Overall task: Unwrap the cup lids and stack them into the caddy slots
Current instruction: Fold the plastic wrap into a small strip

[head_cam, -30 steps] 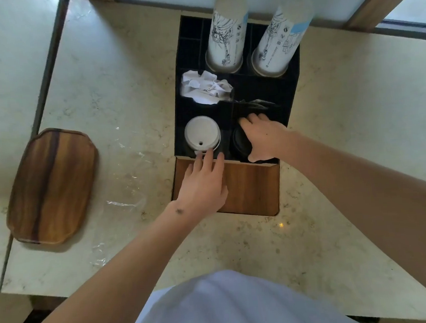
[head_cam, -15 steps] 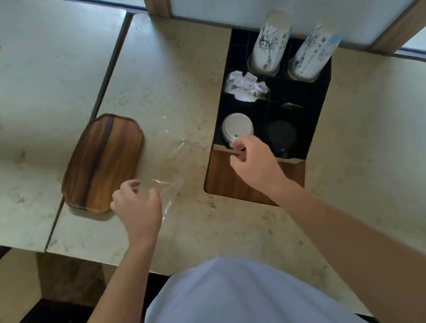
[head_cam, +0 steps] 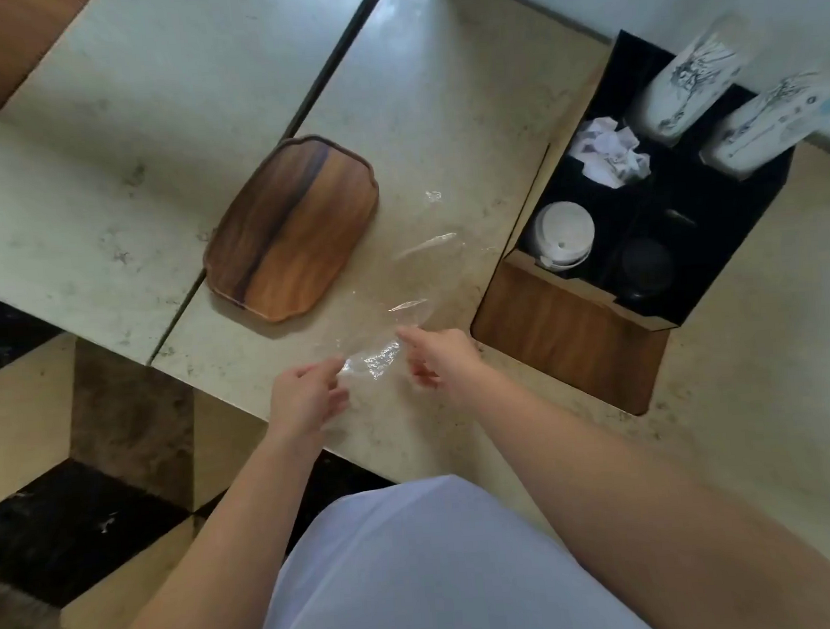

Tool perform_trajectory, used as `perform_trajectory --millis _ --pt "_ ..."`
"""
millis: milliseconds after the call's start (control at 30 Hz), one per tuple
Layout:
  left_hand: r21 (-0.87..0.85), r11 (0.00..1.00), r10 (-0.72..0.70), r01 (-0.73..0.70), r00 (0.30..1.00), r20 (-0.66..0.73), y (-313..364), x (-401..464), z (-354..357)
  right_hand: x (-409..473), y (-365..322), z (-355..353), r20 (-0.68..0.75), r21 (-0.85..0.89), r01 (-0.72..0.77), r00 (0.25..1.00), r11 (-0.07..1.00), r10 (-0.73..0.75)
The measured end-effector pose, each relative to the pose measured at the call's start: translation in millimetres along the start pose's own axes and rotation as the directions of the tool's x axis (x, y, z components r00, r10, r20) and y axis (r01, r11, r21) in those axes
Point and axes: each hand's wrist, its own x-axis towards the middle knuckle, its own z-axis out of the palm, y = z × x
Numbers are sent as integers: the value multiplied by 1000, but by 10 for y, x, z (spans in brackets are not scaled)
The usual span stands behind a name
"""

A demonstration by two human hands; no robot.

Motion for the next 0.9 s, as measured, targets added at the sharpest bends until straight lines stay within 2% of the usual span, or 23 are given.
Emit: perform_trajectory --millis 100,200,267,367,467,533,600,633,700,800,833,900 --pt "-22 1000 -21 22 999 42 60 23 -12 -17 0 49 -27 9 4 1000 1000 -4" --pt "-103 989 -95 107 988 119 146 -23 41 -76 1 63 -61 48 10 998 999 -7" --pt "-132 978 -132 158 973 189 199 -97 91 -140 28 37 -31 119 51 998 992 -48" --pt "-105 983 -111 152 939 325 230 -274 153 -281 121 -63 9 220 127 991 967 -133" --pt "-56 998 39 -18 910 414 293 -503 144 -469 287 -276 55 226 139 986 964 -155" --pt "72 967 196 -243 898 394 396 -653 86 -616 429 -465 42 53 143 988 988 -146" --pt "260 845 359 -467 857 371 541 -804 8 -768 548 -675 -46 -215 255 961 943 -271" --pt "344 754 431 -559 817 384 630 -883 -34 -845 570 -777 -97 -338 345 913 876 -397" --pt "423 589 502 -689 722 476 819 -1055 -108 -1041 518 -938 -144 -519 512 736 684 -661" --pt "414 483 447 -771 624 641 1077 -1312 -155 -1371 321 -1055 -54 -656 647 473 388 -880" --pt "413 441 427 -797 591 684 1145 -1382 -146 -1473 260 -1078 -11 -680 662 420 315 -907" --pt "392 347 396 -852 512 762 1260 -1520 -89 -1645 157 -1114 73 -727 648 403 229 -912"
